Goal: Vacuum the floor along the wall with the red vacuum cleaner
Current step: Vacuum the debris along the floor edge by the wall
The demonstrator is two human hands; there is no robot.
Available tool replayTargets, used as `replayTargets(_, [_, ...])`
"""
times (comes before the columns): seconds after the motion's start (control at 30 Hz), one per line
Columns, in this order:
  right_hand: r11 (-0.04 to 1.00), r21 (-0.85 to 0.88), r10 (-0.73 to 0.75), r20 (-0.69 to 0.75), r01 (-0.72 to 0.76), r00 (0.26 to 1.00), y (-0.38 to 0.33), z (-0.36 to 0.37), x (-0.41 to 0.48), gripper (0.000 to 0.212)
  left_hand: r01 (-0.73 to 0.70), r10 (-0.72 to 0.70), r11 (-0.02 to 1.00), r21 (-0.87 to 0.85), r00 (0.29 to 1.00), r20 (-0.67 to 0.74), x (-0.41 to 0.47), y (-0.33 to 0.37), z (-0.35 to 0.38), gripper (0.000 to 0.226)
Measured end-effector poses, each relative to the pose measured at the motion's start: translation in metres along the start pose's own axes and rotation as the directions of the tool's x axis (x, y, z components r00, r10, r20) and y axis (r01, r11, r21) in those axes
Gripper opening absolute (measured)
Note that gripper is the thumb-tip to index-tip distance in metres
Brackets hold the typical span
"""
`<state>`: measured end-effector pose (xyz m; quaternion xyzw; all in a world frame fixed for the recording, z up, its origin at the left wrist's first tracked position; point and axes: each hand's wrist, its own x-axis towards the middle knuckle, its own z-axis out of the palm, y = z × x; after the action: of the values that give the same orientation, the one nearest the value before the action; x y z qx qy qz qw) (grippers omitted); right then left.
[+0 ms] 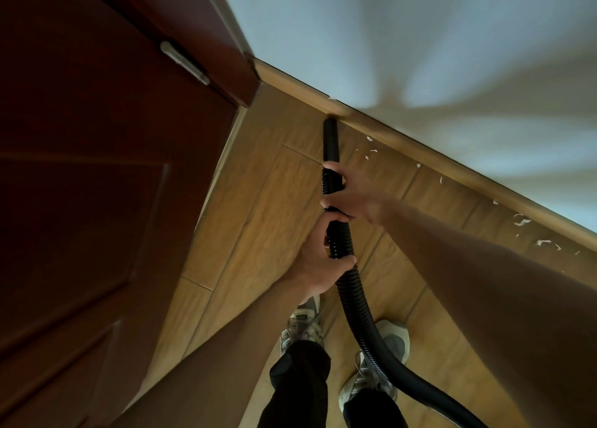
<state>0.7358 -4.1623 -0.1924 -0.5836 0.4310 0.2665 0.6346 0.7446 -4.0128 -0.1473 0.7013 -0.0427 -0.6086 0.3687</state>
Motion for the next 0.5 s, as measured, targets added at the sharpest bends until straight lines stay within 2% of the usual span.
replayTargets(0.23, [1.000,0.001,0.009,-0.003,-0.009,1.000,0.009,-0.008,-0.009,0.082,0.017,-0.017,1.000,0.013,0.999,0.051,-0.003,0.004,0.005,0.056])
replayTargets(0.5, [0.985,0.137,0.111,-0.022,-0.107,0.994,0.039,0.000,-0.036,0.077,0.037,-0.047,0.996,0.078,0.990,0.132,-0.027,-0.009,0.011,0.055])
